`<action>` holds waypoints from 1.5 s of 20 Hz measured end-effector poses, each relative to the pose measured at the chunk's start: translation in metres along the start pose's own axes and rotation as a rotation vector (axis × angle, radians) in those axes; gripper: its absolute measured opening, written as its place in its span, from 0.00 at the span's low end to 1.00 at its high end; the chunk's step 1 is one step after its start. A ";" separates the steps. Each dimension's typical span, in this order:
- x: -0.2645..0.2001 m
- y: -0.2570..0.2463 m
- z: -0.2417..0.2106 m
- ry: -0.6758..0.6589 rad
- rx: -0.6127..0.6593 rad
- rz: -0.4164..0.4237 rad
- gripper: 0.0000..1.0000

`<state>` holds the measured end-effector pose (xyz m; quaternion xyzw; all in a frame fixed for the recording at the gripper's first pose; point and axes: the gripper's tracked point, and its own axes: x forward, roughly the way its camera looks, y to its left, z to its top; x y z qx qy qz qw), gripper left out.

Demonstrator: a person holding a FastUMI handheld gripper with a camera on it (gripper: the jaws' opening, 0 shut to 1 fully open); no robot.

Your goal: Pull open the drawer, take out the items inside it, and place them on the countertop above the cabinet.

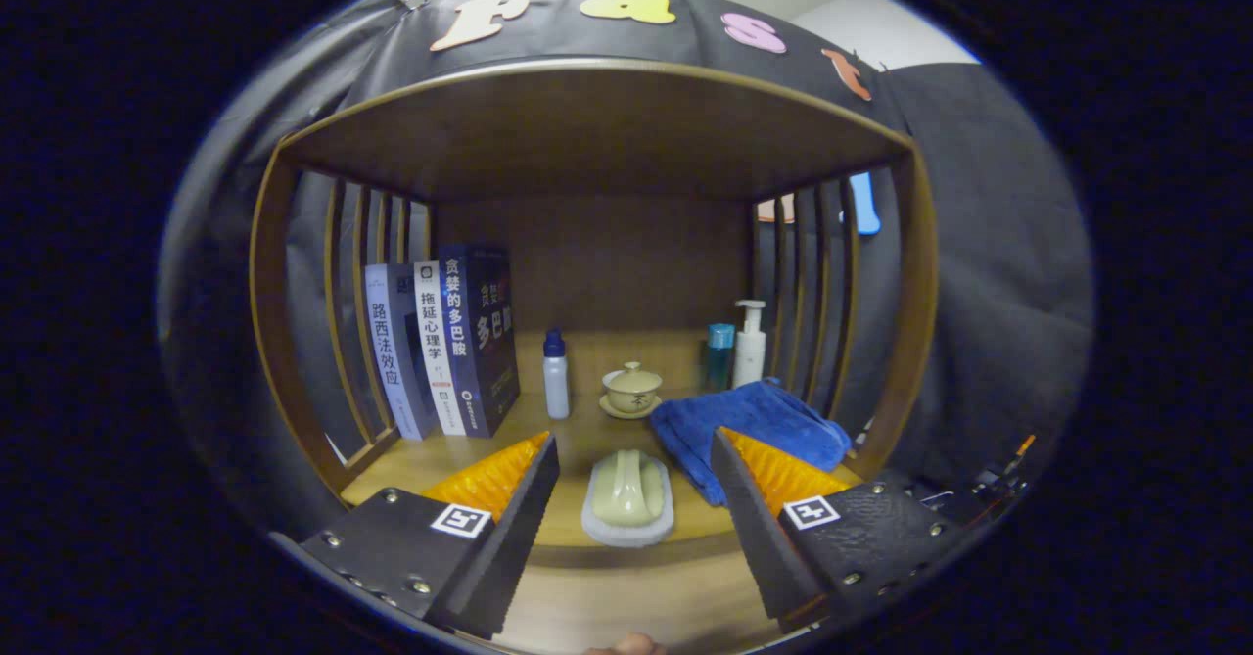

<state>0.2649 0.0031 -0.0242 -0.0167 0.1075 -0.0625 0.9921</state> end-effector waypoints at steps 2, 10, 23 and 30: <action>-0.027 0.003 -0.006 -0.031 0.005 -0.005 0.93; -0.125 0.003 -0.042 -0.101 0.046 -0.036 0.92; -0.186 -0.004 -0.123 -0.078 0.112 -0.019 0.93; -0.181 -0.016 -0.160 -0.021 0.140 -0.026 0.93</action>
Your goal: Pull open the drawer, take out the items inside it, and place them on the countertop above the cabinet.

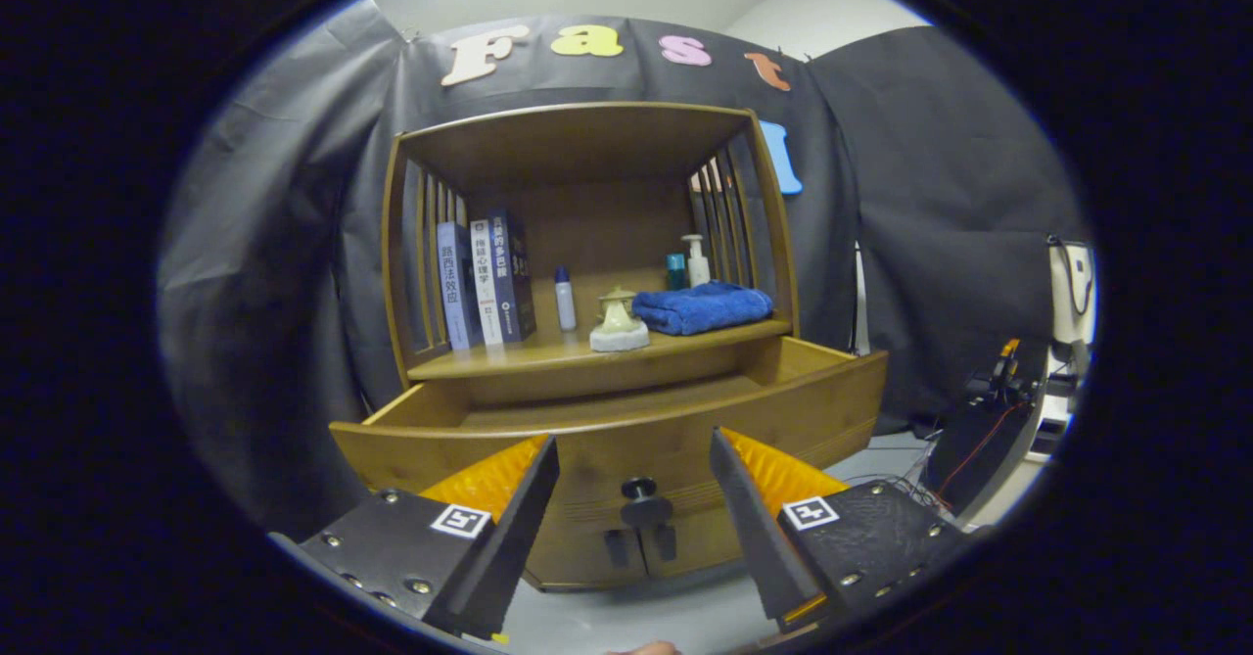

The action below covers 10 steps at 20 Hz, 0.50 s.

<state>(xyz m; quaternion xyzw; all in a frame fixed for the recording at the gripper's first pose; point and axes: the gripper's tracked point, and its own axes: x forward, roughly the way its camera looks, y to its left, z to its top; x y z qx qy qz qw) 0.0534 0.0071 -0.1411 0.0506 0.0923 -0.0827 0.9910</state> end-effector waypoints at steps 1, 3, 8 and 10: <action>0.003 0.000 -0.004 0.009 0.006 0.002 0.93; 0.009 -0.001 -0.012 0.032 -0.001 0.003 0.93; 0.030 0.000 -0.023 0.073 -0.026 0.029 0.93; 0.036 0.002 -0.026 0.083 -0.043 0.041 0.93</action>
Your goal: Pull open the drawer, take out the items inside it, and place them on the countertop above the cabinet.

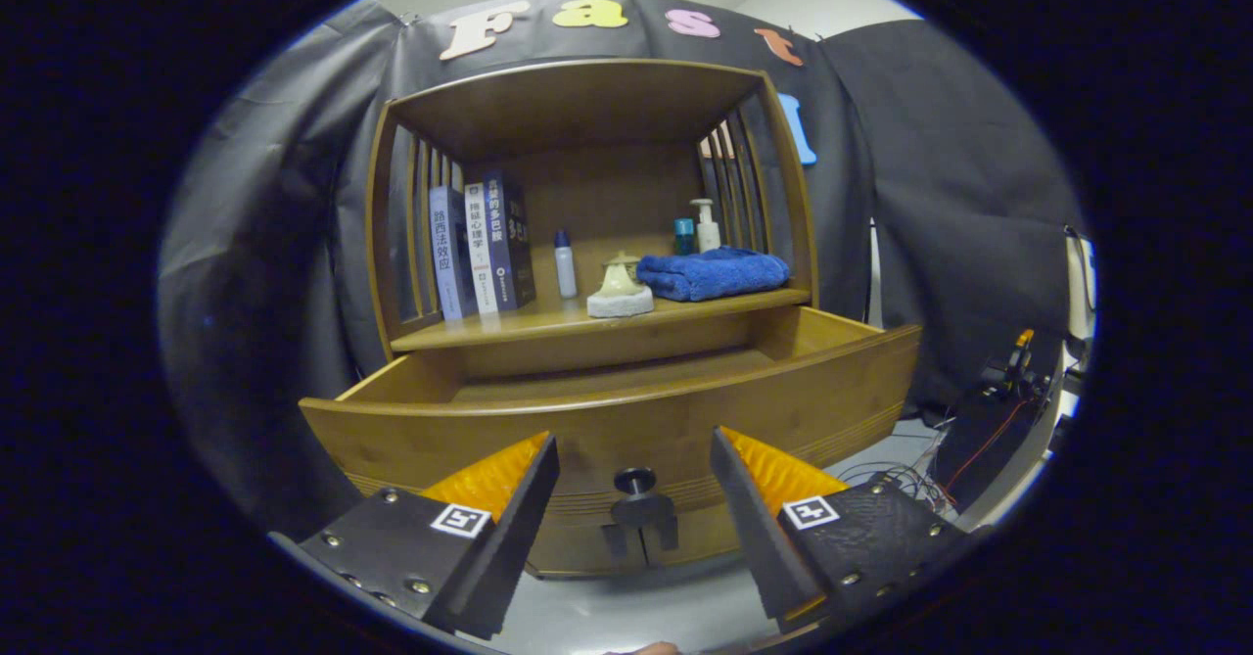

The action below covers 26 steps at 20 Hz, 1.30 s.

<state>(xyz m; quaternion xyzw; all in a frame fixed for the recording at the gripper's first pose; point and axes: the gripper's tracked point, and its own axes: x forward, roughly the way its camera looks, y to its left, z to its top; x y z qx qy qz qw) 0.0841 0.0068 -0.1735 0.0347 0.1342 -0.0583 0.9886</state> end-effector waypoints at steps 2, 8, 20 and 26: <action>0.005 0.001 -0.006 0.017 -0.016 0.008 0.93; 0.016 0.006 -0.013 0.043 -0.031 0.030 0.93; 0.025 0.017 -0.017 0.069 -0.057 0.060 0.93; 0.027 0.018 -0.012 0.060 -0.051 0.072 0.93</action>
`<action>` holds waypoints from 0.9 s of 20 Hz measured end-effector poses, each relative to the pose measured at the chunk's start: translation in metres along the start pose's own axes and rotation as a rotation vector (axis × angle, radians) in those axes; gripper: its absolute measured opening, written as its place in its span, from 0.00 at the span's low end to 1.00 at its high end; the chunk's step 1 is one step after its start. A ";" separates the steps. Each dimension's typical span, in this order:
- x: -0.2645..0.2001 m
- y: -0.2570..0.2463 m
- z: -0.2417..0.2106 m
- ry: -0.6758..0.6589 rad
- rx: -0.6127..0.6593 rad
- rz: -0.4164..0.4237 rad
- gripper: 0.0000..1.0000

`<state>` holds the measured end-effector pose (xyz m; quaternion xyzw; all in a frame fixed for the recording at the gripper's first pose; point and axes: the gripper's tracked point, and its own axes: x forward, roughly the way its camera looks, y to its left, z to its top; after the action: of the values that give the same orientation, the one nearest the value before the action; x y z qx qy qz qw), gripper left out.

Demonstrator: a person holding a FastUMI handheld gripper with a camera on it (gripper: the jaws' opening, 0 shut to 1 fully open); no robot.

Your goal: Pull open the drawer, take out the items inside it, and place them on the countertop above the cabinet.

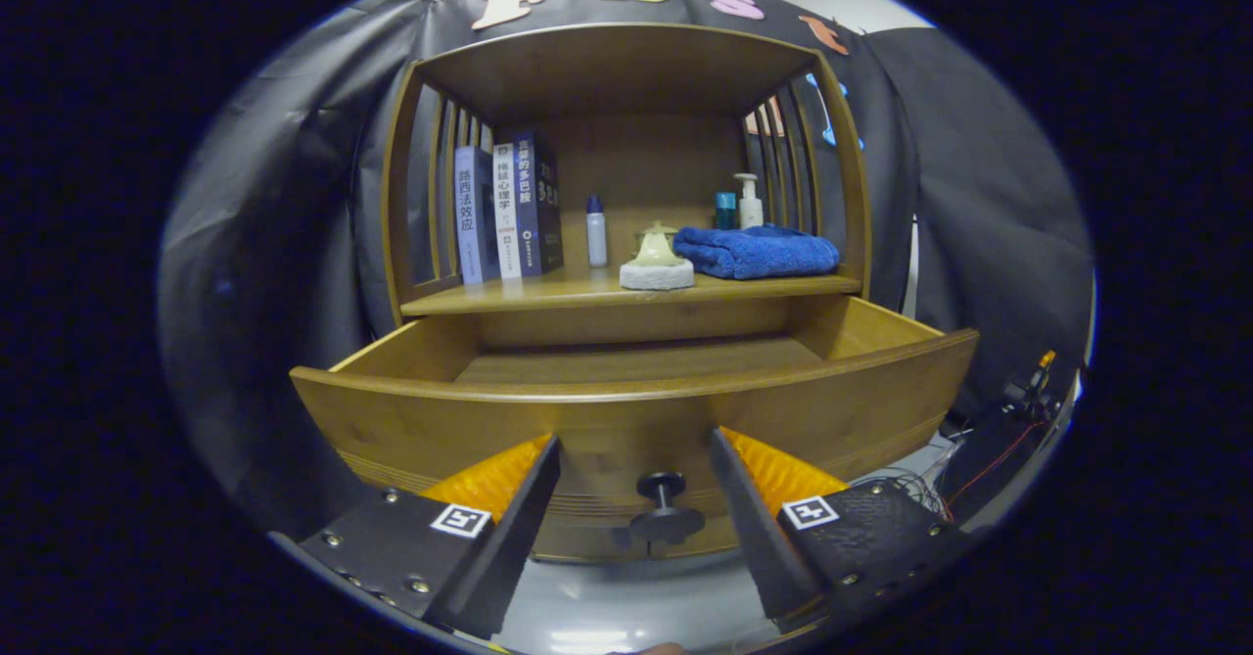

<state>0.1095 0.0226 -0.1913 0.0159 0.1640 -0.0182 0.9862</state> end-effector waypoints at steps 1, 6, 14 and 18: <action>0.002 0.000 0.003 -0.008 0.008 0.000 0.93; 0.010 0.002 0.008 -0.002 0.019 0.010 0.93; 0.033 0.005 0.011 0.024 0.021 0.013 0.93; 0.048 0.006 0.014 0.035 0.027 0.012 0.93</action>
<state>0.1592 0.0267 -0.1934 0.0307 0.1811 -0.0141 0.9829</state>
